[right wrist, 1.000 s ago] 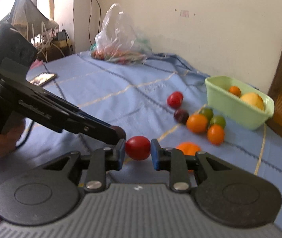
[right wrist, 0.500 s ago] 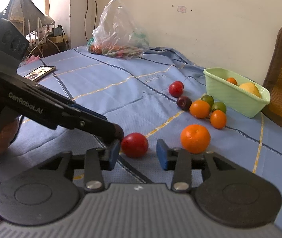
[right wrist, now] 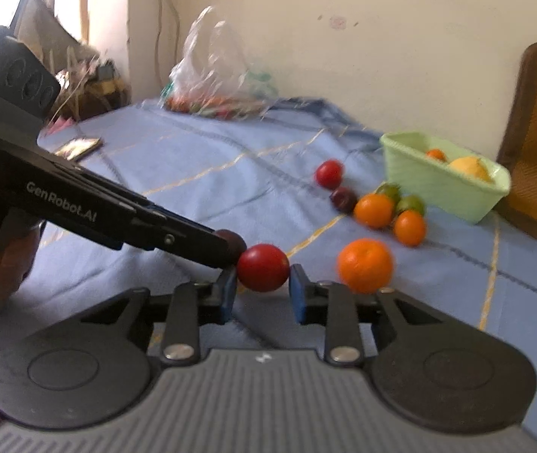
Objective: Organize fruits
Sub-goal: 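Carry both tomatoes into the green basket and open both grippers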
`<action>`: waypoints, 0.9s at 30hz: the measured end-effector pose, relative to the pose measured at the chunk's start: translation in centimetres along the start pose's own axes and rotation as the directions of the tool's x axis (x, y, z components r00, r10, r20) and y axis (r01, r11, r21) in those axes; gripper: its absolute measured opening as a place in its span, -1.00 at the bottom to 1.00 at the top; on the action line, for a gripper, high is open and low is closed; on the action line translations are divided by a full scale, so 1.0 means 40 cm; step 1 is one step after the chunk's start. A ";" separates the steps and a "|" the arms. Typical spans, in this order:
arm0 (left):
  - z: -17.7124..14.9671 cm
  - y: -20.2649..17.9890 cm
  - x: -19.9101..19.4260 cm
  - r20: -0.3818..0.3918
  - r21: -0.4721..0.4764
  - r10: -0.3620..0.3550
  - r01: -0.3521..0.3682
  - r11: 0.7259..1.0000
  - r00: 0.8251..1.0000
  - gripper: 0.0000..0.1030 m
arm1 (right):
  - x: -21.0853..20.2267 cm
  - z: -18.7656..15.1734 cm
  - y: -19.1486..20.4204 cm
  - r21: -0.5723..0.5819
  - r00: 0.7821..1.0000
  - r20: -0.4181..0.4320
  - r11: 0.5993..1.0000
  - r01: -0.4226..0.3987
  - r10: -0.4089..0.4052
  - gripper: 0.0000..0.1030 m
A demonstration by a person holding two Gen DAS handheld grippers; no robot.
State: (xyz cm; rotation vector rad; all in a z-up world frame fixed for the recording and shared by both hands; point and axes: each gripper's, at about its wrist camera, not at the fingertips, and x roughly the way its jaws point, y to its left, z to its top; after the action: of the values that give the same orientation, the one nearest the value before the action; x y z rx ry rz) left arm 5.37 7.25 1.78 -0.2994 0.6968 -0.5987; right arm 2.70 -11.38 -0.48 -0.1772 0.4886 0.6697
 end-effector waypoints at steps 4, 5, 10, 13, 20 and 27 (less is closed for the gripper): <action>0.087 -0.017 0.051 0.018 0.044 -0.012 0.011 0.999 1.000 -0.47 | -0.002 0.035 -0.054 0.023 0.996 0.064 0.998 0.057 -0.059 -0.37; 0.113 -0.021 0.072 0.022 0.056 -0.012 0.011 0.998 1.000 -0.47 | 0.003 0.046 -0.072 0.027 0.994 0.077 0.996 0.080 -0.082 -0.37; 0.235 -0.018 0.190 0.022 0.037 -0.021 0.020 0.999 1.000 -0.47 | 0.053 0.091 -0.177 0.086 0.981 0.107 0.985 0.152 -0.161 -0.37; 0.296 -0.006 0.257 0.022 0.014 -0.023 0.022 1.000 1.000 -0.47 | 0.091 0.115 -0.244 0.131 0.972 0.118 0.974 0.185 -0.201 -0.36; 0.374 0.036 0.386 -0.006 -0.010 0.062 -0.062 0.998 0.998 -0.47 | 0.198 0.156 -0.350 0.196 0.967 0.105 0.958 0.208 -0.232 -0.36; 0.389 0.058 0.435 -0.008 -0.002 0.130 -0.130 0.992 0.992 -0.21 | 0.259 0.152 -0.382 0.208 0.965 0.090 0.952 0.224 -0.247 -0.34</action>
State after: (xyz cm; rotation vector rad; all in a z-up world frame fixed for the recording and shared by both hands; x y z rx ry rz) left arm 27.47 -0.47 3.29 -0.2522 0.7194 -0.4757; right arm 21.68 -15.58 -0.18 -0.0095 0.4118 0.3918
